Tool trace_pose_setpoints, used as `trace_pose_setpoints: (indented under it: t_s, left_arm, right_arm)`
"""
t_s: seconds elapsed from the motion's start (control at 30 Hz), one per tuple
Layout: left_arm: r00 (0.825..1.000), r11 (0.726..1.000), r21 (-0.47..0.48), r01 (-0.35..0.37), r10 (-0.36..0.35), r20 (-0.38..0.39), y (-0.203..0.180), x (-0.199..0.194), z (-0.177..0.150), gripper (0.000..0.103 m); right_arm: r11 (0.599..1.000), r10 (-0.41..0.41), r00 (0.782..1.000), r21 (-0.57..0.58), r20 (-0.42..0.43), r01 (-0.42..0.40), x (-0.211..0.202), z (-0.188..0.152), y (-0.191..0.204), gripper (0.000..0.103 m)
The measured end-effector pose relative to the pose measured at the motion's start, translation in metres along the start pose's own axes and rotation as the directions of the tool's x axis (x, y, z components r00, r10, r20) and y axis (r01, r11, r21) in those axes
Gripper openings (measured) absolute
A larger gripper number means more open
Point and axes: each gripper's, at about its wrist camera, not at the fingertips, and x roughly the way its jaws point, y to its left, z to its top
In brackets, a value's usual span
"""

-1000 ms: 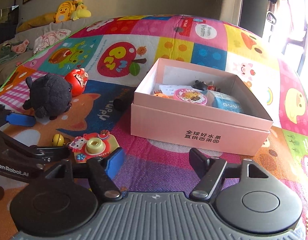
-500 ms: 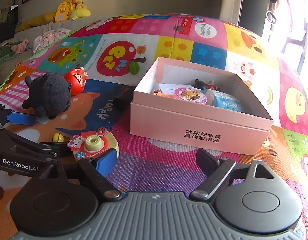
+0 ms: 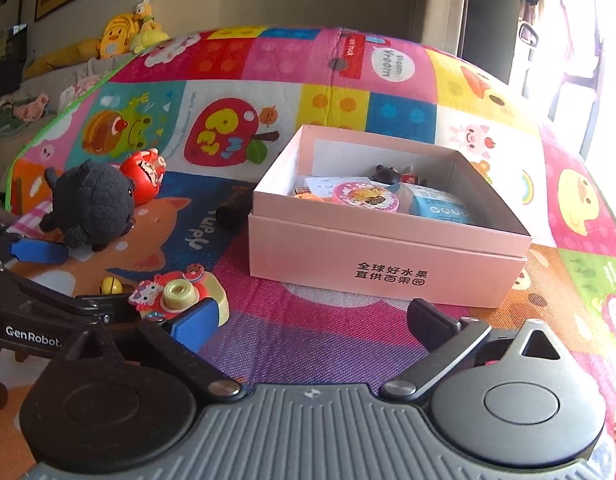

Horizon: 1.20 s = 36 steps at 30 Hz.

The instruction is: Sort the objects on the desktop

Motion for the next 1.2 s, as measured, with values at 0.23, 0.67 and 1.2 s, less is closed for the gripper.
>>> trace_pose_setpoints:
  t_s: [0.23, 0.67, 1.2]
  left_arm:
    - [1.0, 1.0, 0.0, 0.0, 0.0, 0.0, -0.001, 0.0, 0.0, 0.103]
    - [1.0, 1.0, -0.001, -0.001, 0.001, 0.001, -0.002, -0.001, -0.002, 0.103]
    - [1.0, 1.0, 0.001, -0.003, 0.003, 0.0, -0.003, 0.0, -0.001, 0.103]
  right_arm:
    - [1.0, -0.001, 1.0, 0.007, -0.015, 0.001, 0.002, 0.0, 0.001, 0.101]
    - [1.0, 0.011, 1.0, 0.015, -0.011, -0.01, 0.003, 0.001, 0.0, 0.101]
    - [0.965, 0.016, 1.0, -0.263, 0.015, -0.012, 0.039, 0.095, 0.082, 0.049]
